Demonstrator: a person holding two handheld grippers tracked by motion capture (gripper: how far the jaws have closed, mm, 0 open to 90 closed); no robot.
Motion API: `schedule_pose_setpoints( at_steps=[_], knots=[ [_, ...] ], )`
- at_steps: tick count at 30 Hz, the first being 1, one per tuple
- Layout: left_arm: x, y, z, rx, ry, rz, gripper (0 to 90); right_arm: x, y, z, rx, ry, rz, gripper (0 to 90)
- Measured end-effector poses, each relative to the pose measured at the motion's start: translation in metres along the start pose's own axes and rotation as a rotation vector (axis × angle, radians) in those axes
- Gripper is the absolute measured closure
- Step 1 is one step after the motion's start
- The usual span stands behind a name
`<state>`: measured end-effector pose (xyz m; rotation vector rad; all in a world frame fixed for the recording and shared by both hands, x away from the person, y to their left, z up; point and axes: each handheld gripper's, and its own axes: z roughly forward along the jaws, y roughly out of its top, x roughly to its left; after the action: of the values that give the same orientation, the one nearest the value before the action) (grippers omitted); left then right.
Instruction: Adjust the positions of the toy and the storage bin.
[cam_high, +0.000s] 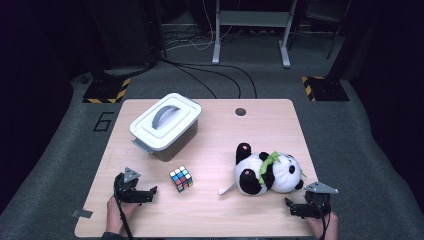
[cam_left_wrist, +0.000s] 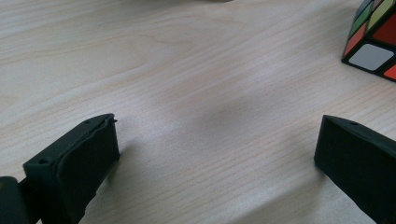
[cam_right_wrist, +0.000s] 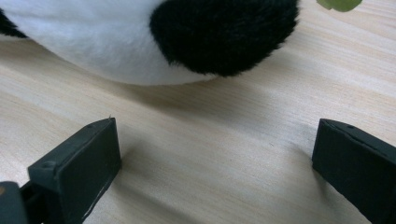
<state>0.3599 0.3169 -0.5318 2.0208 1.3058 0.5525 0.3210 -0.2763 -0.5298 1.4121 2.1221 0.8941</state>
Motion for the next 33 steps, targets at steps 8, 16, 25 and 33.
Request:
schedule_pose_setpoints(
  at_steps=[8,16,25,33],
  knots=[
    [0.001,0.0,-0.001,-0.001,0.002,-0.018,0.1,0.0,0.0,0.0,0.0,0.0,0.001,0.3],
    [0.006,0.003,-0.006,0.0,-0.016,-0.032,0.1,0.0,0.0,0.0,0.0,0.0,0.0,0.3],
    [0.008,0.015,-0.024,-0.03,-0.009,-0.024,0.4,0.0,0.0,0.0,0.001,0.0,0.002,0.3],
    [0.008,0.041,-0.047,-0.054,-0.02,-0.01,0.8,0.0,0.0,0.0,0.001,0.001,0.004,0.3]
  ],
)
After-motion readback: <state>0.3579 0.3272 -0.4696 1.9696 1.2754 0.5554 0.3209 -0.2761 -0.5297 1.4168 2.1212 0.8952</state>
